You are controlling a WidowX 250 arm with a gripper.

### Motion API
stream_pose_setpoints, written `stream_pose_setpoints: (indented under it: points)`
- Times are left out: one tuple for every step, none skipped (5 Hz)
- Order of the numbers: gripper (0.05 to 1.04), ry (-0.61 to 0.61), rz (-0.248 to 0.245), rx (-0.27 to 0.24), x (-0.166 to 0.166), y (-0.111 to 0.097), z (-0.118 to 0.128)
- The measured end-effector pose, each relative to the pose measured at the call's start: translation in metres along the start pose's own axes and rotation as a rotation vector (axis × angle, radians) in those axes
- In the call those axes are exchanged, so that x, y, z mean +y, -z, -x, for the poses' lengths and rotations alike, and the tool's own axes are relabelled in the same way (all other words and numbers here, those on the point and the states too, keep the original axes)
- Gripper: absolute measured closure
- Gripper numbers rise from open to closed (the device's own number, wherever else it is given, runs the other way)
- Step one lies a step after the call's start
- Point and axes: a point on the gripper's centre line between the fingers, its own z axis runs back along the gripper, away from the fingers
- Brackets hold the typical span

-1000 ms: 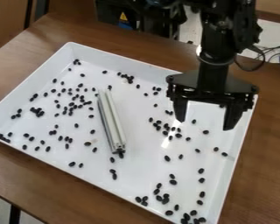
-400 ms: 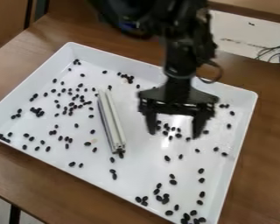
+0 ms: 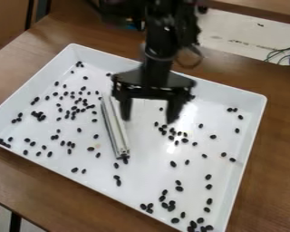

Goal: Sweep into pile

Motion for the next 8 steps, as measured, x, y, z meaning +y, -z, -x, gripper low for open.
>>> stream_pose_setpoints:
  points:
    - [0.083, -0.031, 0.018, 0.032, 0.016, 0.009, -0.010]
    - [0.083, -0.081, 0.019, 0.034, 0.035, 0.023, -0.019]
    - [0.083, -0.075, 0.014, 0.031, 0.037, 0.030, -0.022]
    - [0.083, -0.069, 0.021, 0.036, 0.035, 0.037, -0.024]
    - [0.083, -0.077, 0.003, 0.077, 0.038, 0.053, -0.023]
    - [0.083, -0.072, -0.023, 0.104, 0.041, 0.063, -0.021]
    - [0.118, -0.090, -0.044, 0.123, 0.051, 0.069, -0.017]
    - [0.421, -0.121, -0.034, 0.136, 0.053, 0.077, -0.019]
